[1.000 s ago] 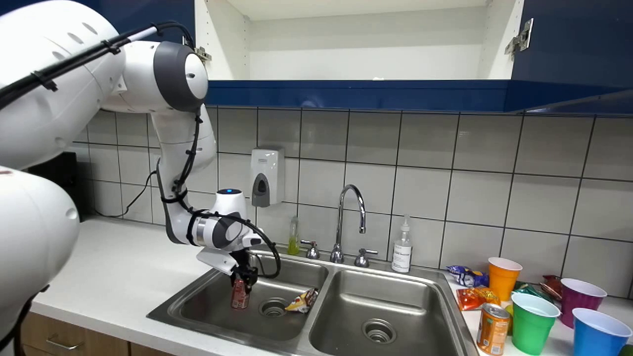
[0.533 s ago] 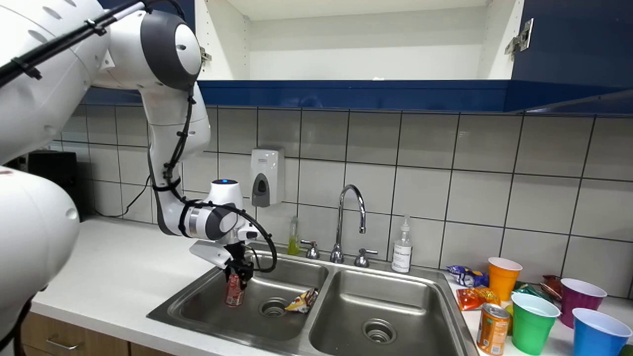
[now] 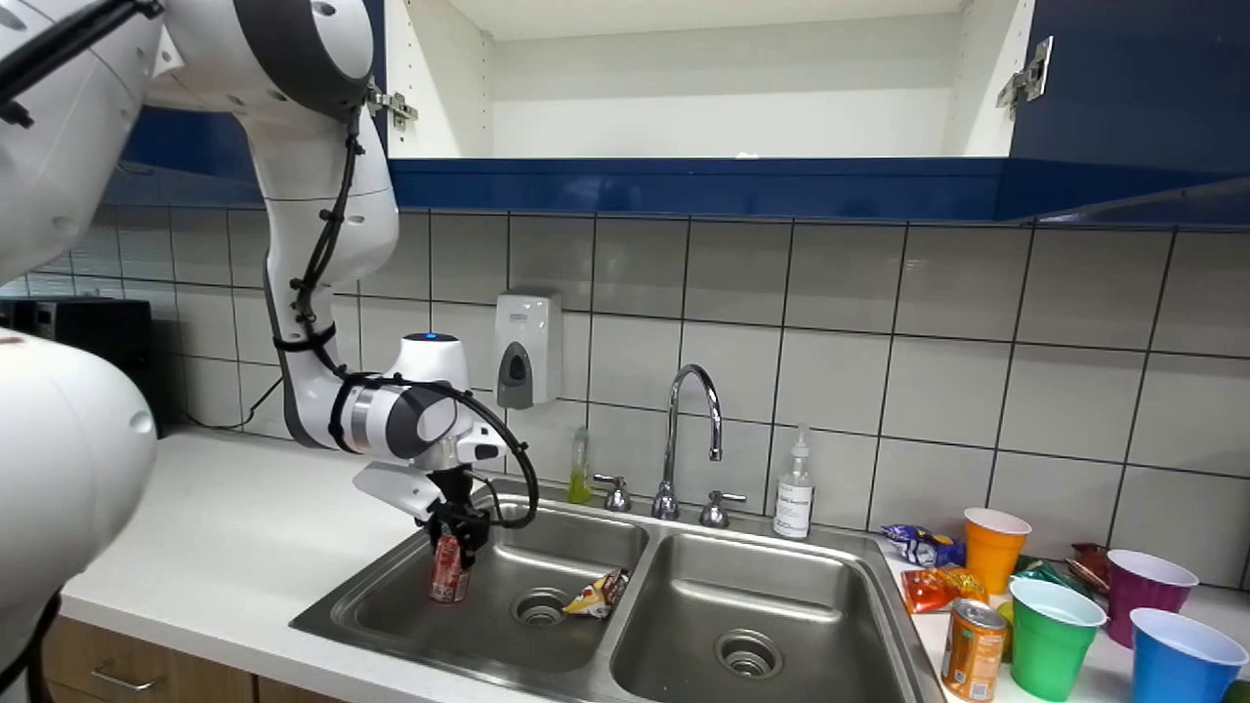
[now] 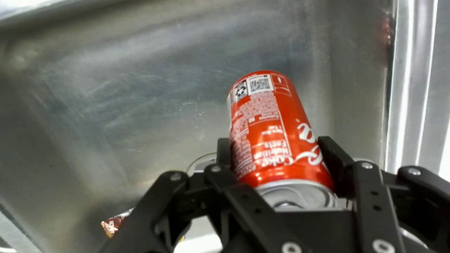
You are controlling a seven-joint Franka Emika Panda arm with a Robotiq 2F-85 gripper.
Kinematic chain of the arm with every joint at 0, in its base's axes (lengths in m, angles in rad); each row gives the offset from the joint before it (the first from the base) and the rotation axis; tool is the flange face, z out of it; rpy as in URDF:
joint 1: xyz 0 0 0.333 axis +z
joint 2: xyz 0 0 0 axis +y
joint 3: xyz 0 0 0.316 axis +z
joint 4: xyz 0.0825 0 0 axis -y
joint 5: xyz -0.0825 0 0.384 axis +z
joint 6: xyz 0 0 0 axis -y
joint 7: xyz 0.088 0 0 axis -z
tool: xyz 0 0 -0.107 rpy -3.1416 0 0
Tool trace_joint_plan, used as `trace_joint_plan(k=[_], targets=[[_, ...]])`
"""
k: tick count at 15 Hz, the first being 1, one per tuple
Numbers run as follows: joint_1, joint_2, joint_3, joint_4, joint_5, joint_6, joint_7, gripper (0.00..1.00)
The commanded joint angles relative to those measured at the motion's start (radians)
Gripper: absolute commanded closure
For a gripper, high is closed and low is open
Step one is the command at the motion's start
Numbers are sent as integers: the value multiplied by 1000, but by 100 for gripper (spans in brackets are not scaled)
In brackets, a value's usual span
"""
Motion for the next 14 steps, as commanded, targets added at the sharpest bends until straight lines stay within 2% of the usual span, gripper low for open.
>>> trace_joint_plan(k=[1, 14], targets=[[-18, -120, 11, -97, -34, -43, 15, 62], [-44, -343, 48, -306, -36, -69, 19, 62]])
